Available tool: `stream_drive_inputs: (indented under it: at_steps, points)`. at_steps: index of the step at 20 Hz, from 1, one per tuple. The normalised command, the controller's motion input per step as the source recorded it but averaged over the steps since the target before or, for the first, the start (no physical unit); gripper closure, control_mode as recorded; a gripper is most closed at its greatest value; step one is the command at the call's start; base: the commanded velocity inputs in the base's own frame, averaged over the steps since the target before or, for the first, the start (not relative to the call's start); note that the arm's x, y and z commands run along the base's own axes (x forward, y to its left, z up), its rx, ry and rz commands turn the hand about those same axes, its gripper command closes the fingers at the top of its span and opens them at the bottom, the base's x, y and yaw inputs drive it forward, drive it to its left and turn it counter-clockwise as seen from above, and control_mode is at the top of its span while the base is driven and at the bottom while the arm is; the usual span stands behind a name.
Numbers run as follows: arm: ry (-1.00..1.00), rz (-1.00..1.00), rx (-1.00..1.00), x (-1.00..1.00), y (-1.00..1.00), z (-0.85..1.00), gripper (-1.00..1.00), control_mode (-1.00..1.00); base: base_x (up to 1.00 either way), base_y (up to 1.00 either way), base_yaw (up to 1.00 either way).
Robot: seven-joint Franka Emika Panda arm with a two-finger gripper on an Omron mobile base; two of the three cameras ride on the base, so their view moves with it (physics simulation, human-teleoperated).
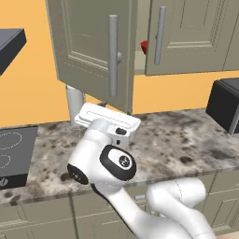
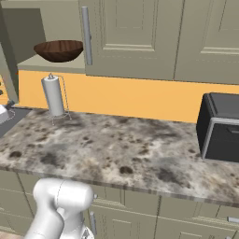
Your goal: Open the cabinet. Pick the bowls from the counter and place them in the cabinet. Then close the cabinet.
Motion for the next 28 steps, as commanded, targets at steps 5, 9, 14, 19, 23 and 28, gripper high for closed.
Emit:
stream_drive_inputs:
  at_steps: [5, 9, 14, 19, 23, 28]
  points:
    - [0.00, 0.00, 0.00, 0.77, -0.49, 0.06, -1.00, -1.00, 0.00, 0.00, 0.00]
    - [0.00, 0.00, 0.00, 0.79, -0.40, 0.14, -1.00, -1.00, 0.00, 0.00, 0.00]
    - [0.00, 0.00, -0.01, 0.81, -0.17, 0.18, -1.00, -1.00, 0.00, 0.00, 0.00]
    - [0.00, 0.00, -0.03, 0.88, -0.06, 0.18, -1.00, -1.00, 0.00, 0.00, 0.00]
    - [0.00, 0.00, -0.04, 0.99, -0.05, 0.17, -1.00, -1.00, 0.00, 0.00, 0.00]
    - [0.00, 0.00, -0.01, 1.00, -0.21, 0.16, -1.00, -1.00, 0.00, 0.00, 0.00]
